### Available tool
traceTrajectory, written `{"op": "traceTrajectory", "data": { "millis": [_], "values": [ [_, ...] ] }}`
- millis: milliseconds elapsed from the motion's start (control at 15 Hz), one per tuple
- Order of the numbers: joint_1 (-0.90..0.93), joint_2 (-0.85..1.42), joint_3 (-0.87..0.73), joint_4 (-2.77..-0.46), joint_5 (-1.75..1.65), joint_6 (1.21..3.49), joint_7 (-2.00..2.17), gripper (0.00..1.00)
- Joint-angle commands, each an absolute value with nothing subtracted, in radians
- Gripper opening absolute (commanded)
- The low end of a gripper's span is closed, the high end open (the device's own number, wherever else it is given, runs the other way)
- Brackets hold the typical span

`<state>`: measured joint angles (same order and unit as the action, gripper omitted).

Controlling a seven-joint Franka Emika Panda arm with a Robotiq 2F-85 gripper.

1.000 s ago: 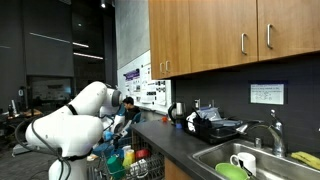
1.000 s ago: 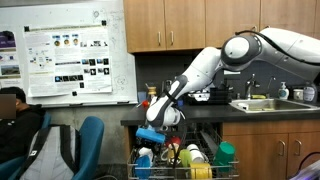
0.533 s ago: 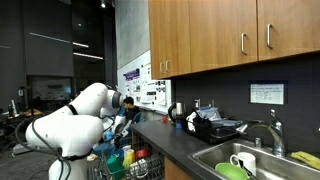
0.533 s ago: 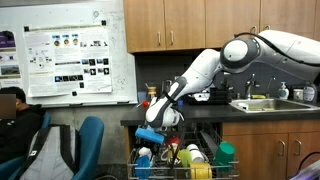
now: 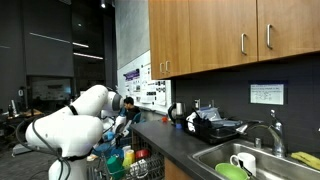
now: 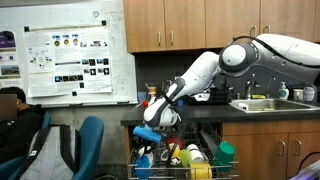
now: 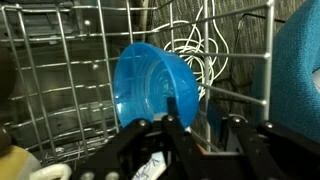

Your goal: Put the blue bowl on the counter.

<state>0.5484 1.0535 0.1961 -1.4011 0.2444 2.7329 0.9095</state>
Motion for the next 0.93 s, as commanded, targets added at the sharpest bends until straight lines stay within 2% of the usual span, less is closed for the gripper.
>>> {"op": "traceTrajectory", "data": {
  "millis": [0, 133, 200, 867],
  "values": [
    [0.542, 1.095, 0.214, -1.384, 0.266, 2.749, 0.897, 0.05],
    [0.542, 1.101, 0.223, -1.408, 0.277, 2.783, 0.904, 0.01],
    [0.542, 1.096, 0.223, -1.425, 0.281, 2.797, 0.908, 0.05],
    [0.561, 0.917, 0.224, -1.694, 0.351, 3.064, 0.915, 0.05]
  ]
}}
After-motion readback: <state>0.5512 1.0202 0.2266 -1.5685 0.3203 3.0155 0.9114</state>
